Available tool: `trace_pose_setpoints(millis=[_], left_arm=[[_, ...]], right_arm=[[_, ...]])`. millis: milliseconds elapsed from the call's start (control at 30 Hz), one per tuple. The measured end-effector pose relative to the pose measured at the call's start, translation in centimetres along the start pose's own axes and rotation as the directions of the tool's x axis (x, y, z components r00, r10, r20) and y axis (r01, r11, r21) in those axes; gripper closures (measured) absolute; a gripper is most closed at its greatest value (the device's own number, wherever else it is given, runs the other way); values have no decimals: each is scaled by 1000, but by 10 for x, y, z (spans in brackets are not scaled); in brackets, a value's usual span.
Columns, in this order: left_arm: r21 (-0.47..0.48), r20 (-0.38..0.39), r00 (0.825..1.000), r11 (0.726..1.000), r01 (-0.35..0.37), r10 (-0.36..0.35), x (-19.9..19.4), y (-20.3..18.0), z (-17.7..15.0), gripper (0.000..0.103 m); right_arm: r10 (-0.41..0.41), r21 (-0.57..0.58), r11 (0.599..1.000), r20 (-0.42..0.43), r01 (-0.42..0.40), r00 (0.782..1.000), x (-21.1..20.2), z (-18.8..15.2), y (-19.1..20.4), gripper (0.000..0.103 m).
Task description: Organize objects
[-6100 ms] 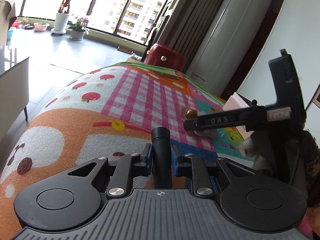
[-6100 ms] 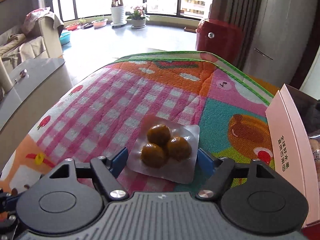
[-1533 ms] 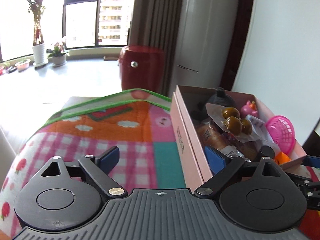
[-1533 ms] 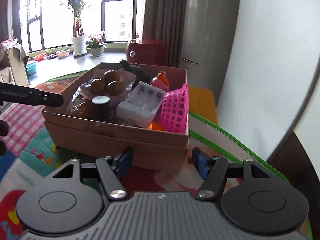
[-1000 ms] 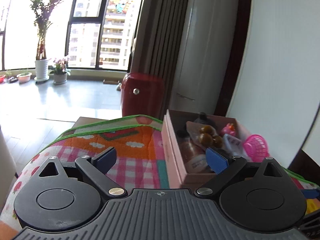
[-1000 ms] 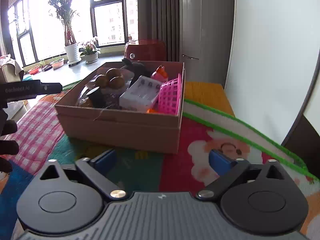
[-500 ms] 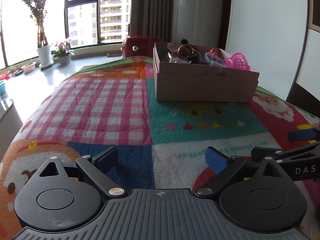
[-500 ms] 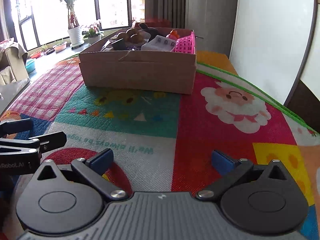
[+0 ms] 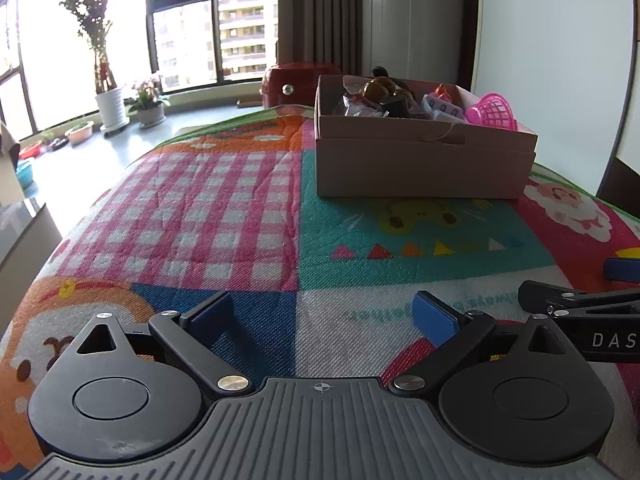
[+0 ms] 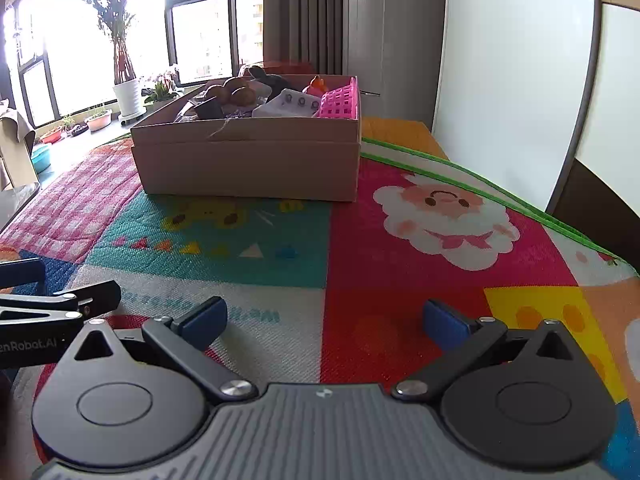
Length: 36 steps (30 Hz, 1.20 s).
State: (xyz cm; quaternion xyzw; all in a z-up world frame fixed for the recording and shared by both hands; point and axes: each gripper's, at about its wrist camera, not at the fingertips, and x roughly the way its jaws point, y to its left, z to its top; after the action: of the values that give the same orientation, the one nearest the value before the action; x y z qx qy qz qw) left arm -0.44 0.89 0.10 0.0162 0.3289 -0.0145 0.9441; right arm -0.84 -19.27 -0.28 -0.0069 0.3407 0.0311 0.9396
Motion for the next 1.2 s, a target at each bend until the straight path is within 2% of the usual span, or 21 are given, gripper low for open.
trace_pose_setpoints(millis=[1200], left_arm=[[-7, 0, 1000, 1000, 4, -4, -2, 2, -1, 3]], right_arm=[[3, 3, 1000, 5, -3, 1000, 1, -1, 1, 0]])
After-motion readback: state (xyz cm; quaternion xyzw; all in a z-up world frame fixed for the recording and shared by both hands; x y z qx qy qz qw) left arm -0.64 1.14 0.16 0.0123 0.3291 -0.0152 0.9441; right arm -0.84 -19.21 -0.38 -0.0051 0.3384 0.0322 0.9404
